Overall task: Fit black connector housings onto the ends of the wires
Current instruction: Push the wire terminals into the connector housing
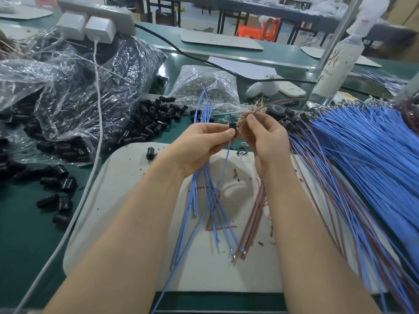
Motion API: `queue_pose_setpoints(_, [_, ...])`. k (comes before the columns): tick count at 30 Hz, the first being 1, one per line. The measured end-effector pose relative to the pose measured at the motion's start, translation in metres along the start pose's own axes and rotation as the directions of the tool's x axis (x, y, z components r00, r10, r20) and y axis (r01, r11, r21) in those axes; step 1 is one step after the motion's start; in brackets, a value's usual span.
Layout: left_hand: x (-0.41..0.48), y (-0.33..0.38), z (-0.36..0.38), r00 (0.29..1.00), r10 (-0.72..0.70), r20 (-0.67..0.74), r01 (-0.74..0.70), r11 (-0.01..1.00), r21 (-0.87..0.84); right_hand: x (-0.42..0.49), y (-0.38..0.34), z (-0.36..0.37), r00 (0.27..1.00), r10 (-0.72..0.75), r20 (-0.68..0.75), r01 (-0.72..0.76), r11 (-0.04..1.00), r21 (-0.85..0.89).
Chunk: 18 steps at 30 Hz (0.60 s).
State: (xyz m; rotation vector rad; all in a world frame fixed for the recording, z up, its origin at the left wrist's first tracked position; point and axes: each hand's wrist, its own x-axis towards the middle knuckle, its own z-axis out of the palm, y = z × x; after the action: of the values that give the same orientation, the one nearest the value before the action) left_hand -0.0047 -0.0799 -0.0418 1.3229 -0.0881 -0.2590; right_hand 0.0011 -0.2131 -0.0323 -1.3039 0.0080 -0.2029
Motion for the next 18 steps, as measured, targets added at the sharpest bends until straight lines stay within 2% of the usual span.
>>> queue_pose_setpoints(7, [0.0027,-0.0033,-0.0015,0.995,0.088,-0.054,-0.079,0.985,0.151,0.0027,0.0008,-0.0028,0.988,-0.068,-0.138,0.067,0.998,-0.012])
queue_pose_setpoints(10, [0.0027,-0.0031,-0.0013,0.99,0.112,-0.086,-0.091,0.973,0.213,0.003,0.0002,-0.0045,0.989,-0.064,-0.133,0.061,0.998,-0.026])
queue_pose_setpoints(13, [0.0018,-0.0023,0.0004,0.993,0.088,-0.074,-0.073,0.981,0.179,0.002,0.0011,-0.0027,0.993,-0.06,-0.106,0.053,0.996,-0.065])
queue_pose_setpoints(18, [0.0003,0.0,-0.0003,0.999,0.047,0.021,-0.048,0.998,0.038,0.0019,0.0001,-0.003,0.999,-0.046,-0.029,0.044,0.997,-0.068])
